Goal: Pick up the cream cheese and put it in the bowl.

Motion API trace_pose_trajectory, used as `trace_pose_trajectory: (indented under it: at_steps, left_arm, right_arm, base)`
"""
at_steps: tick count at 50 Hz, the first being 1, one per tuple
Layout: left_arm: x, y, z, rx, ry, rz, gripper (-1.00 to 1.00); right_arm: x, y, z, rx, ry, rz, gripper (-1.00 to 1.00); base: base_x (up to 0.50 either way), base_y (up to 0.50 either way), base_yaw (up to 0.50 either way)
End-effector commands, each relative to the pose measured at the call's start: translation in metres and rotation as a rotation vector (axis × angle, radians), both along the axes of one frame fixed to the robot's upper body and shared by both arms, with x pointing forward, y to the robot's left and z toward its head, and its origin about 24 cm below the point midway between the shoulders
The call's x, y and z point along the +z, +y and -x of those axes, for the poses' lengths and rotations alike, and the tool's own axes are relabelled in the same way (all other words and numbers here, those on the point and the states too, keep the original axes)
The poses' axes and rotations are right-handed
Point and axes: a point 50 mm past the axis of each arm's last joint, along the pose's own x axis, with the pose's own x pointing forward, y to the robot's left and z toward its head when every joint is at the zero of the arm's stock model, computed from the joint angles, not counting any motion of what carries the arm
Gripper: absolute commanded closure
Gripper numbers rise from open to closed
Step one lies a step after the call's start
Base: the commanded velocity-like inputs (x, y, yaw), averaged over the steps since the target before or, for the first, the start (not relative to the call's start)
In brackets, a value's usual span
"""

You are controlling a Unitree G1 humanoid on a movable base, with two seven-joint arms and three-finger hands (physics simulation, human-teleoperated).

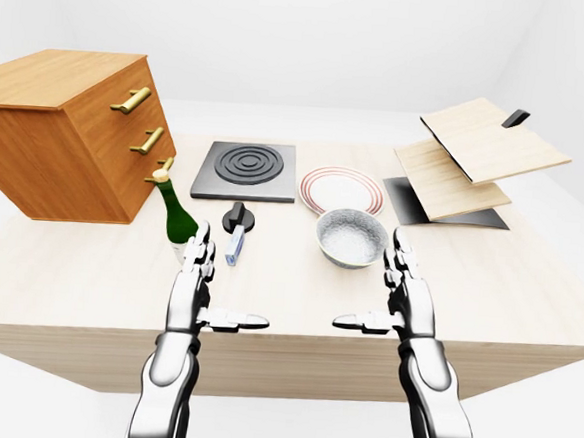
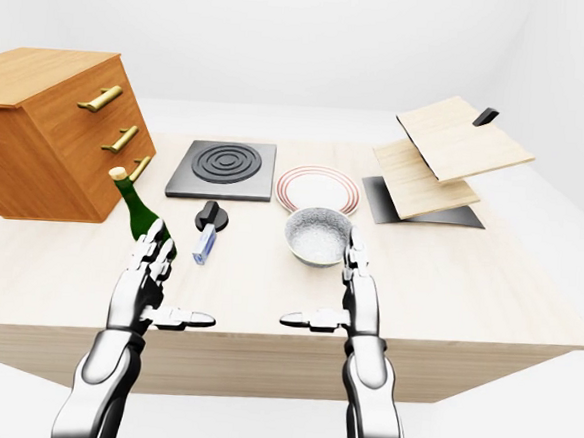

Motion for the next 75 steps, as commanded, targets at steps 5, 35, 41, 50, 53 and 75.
trace_pose_trajectory:
  at_steps: [5, 35, 41, 50, 53, 75]
  left_arm:
    - [0.012, 0.012, -0.014, 0.041, -0.045, -0.002, -1.0]
    - [0.035, 0.006, -0.007, 0.03, -0.141, -0.024, -1.0]
    - [0.022, 0.005, -0.011, 0.037, -0.087, -0.054, -1.0]
    - [0.016, 0.012, -0.012, 0.081, -0.059, -0.072, -1.0]
    - [0.013, 0.014, -0.017, 0.137, -0.044, -0.138, -1.0]
    - [-0.006, 0.003, -0.044, 0.18, 0.026, -0.208, -1.0]
  right_arm:
    - [0.047, 0.01, -0.001, 0.009, -0.203, 0.035, -1.0]
    - [0.042, 0.003, -0.002, 0.009, -0.18, 0.022, -1.0]
    - [0.036, 0.001, -0.001, -0.001, -0.155, 0.03, -1.0]
    - [0.027, 0.0, -0.003, -0.009, -0.117, 0.033, -1.0]
    - [0.027, -0.001, -0.004, -0.017, -0.117, 0.041, -1.0]
    - [0.022, -0.004, -0.003, -0.023, -0.094, 0.034, -1.0]
  base:
    - [0.0, 0.0, 0.0]
    - [0.13, 0.0, 0.0]
    - [0.17, 0.0, 0.0]
    - [0.0, 0.0, 0.0]
    - [0.0, 0.0, 0.0]
    - [0.0, 0.0, 0.0]
